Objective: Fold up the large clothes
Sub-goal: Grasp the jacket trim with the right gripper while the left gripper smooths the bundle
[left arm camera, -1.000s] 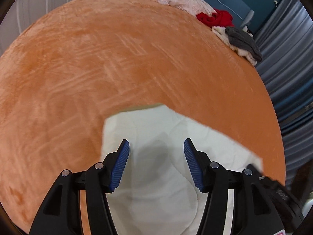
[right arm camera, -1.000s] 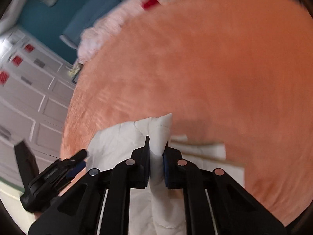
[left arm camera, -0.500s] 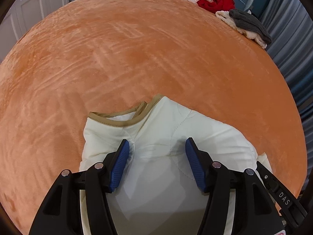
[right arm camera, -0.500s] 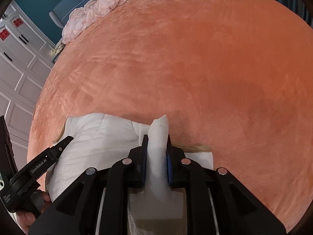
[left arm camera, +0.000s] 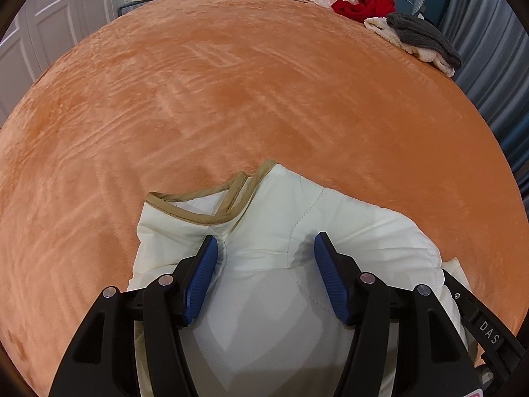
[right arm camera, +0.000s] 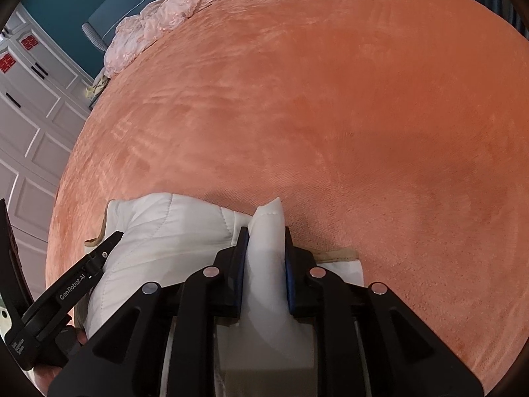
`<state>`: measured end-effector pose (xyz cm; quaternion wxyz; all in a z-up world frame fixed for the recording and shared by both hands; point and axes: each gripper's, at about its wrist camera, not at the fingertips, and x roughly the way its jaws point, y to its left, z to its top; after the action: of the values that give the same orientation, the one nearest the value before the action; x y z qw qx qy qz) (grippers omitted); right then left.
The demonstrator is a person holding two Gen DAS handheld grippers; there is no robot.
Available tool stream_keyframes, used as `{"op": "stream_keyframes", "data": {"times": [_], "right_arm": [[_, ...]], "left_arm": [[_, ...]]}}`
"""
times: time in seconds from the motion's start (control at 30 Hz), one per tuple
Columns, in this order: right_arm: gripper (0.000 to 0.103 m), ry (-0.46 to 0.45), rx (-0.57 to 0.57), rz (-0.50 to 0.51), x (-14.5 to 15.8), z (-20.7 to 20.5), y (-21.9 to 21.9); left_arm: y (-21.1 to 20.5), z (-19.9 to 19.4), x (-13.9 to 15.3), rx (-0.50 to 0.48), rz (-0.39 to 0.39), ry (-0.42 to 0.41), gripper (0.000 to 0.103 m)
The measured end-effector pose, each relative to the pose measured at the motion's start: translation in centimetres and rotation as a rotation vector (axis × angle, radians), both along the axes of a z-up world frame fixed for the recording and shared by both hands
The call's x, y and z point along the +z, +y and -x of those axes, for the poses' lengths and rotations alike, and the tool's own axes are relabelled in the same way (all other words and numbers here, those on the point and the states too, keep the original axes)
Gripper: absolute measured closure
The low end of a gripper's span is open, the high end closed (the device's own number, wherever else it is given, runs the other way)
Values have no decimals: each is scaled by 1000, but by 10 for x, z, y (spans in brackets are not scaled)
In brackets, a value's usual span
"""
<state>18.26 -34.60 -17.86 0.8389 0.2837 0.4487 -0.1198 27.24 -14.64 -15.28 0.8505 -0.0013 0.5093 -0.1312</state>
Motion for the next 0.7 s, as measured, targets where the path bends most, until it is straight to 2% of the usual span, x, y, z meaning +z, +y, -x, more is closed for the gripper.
{"op": "stream_keyframes", "data": {"times": [0.33,0.4,0.47,0.53,0.6,0.7], "right_arm": [[85,-8,-12,20,1,-1,1],[81,-14,-13,7,3,1,-1],[73,-7,-26,-7,9,6,-6],[71,-32,-33,8,31,24,-6],[72,-44,8,49,52,42,3],[80,-53,117,118,78,79,28]], "left_arm": [[-4,1,-1,0,-25,-14,42],[-2,3,2,0,-24,-12,42],[4,5,8,2,-13,-1,41],[12,17,21,-12,-15,1,41],[22,35,36,-32,-8,-20,41],[41,72,56,-81,9,-20,42]]}}
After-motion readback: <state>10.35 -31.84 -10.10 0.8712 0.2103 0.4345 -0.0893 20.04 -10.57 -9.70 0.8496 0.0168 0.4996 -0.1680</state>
